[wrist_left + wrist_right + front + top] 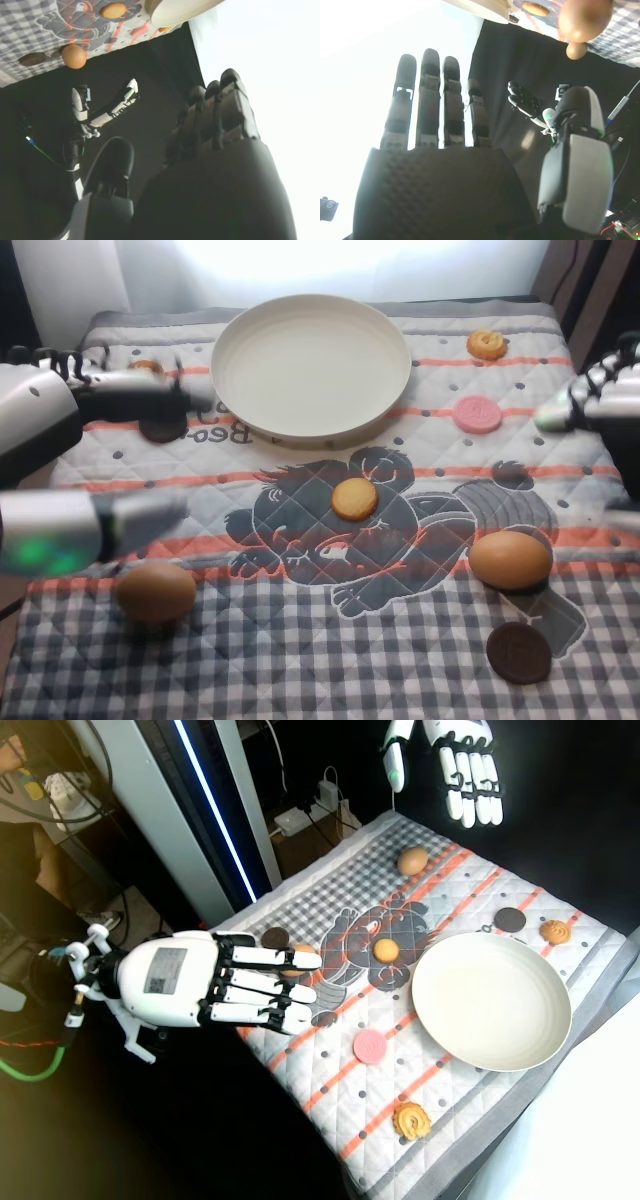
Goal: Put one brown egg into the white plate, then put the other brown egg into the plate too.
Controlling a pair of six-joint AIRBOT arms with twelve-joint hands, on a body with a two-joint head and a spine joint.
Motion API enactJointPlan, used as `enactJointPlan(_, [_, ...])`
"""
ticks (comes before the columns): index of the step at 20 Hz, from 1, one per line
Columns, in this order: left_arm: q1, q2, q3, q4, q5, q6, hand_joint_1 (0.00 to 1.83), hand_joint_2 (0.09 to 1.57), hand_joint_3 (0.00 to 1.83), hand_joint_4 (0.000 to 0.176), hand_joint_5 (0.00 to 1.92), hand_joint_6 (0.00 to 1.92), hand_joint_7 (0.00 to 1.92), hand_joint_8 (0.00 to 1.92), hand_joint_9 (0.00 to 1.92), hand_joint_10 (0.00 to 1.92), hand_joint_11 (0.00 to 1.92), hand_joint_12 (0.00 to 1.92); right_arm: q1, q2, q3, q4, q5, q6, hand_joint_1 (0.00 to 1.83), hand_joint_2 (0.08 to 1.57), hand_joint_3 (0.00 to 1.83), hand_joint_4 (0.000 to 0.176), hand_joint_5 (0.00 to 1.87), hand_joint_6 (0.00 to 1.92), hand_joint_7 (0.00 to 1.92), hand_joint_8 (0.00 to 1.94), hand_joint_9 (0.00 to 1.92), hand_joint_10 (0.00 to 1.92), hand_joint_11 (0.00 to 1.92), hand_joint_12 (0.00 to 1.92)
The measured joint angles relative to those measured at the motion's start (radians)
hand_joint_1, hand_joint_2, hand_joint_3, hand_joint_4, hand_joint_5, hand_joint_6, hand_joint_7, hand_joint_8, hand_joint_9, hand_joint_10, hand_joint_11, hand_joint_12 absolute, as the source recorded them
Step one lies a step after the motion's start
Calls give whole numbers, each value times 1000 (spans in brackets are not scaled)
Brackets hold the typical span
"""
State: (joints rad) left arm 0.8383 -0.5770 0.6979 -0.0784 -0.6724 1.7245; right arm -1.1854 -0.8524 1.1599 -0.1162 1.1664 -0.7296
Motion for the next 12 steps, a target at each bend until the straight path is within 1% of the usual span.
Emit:
enactJointPlan(1, [0, 0, 0, 0, 12, 0, 697, 1160, 0, 56, 643, 0, 699, 1, 722, 139, 251, 1105, 0, 0, 0, 2, -4, 0, 702, 1221, 0, 55, 648, 2, 639, 2, 617, 2, 519, 192])
enactJointPlan(2, [0, 0, 0, 1, 11, -1, 686, 1165, 2, 58, 635, 0, 692, 0, 725, 128, 248, 1101, 0, 0, 0, 2, -3, 0, 719, 1219, 0, 48, 657, 4, 643, 3, 622, 3, 525, 187])
enactJointPlan(3, [0, 0, 0, 0, 5, -1, 669, 1169, 4, 62, 631, 0, 696, 2, 729, 123, 250, 1102, 0, 0, 0, 0, -3, 0, 723, 1220, 0, 47, 656, 3, 640, 1, 620, 2, 525, 184])
enactJointPlan(4, [0, 0, 0, -1, 6, -1, 669, 1173, 4, 63, 627, 0, 708, 6, 744, 124, 265, 1107, 0, 0, 0, 0, -3, 0, 725, 1223, 0, 47, 657, 3, 643, 2, 625, 4, 529, 183])
enactJointPlan(5, [-3, -6, 6, 3, 14, -1, 723, 1148, 0, 63, 627, 0, 711, 6, 751, 121, 271, 1110, 0, 0, 0, 0, -3, 0, 722, 1223, 0, 45, 655, 2, 644, 2, 628, 5, 533, 183])
enactJointPlan(6, [-14, -12, 15, 5, 34, 1, 819, 1048, 0, 68, 617, 0, 710, 3, 753, 100, 255, 1122, 0, 0, 0, 0, -3, 0, 720, 1224, 0, 42, 656, 2, 650, 4, 634, 6, 539, 184])
enactJointPlan(7, [-29, -31, 32, 2, 63, 21, 859, 962, 0, 75, 588, 0, 702, 0, 742, 74, 236, 1130, 0, 0, 0, 0, -3, 0, 710, 1225, 1, 45, 655, 1, 656, 5, 641, 8, 550, 182])
enactJointPlan(8, [-32, -34, 36, 0, 71, 33, 875, 898, 0, 83, 572, 0, 700, 0, 745, 55, 228, 1136, 0, 0, 0, 0, -3, 1, 720, 1225, 0, 44, 654, 1, 658, 4, 642, 5, 553, 172])
enactJointPlan(9, [-46, -48, 46, -8, 111, 62, 854, 881, 0, 91, 566, 0, 680, 0, 742, 48, 230, 1143, 0, 0, 0, 0, -2, 0, 722, 1227, 1, 47, 653, 0, 658, 3, 644, 5, 556, 170])
enactJointPlan(10, [-61, -66, 60, -7, 153, 75, 798, 866, 0, 104, 519, 0, 622, 0, 699, 23, 206, 1186, 0, 0, 0, 0, -2, 1, 721, 1229, 1, 54, 651, 0, 659, 3, 642, 3, 555, 166])
enactJointPlan(11, [-68, -80, 71, -8, 183, 76, 789, 849, 0, 109, 513, 1, 604, 0, 696, 20, 205, 1200, 0, 0, 0, 0, -1, 1, 722, 1232, 2, 59, 651, 0, 660, 3, 642, 3, 555, 164])
enactJointPlan(12, [-70, -89, 77, -8, 207, 77, 764, 838, 0, 123, 508, 0, 587, 0, 698, 16, 194, 1233, 0, 0, 0, -1, 4, 1, 703, 1231, 2, 71, 649, 0, 656, 1, 632, 1, 545, 155])
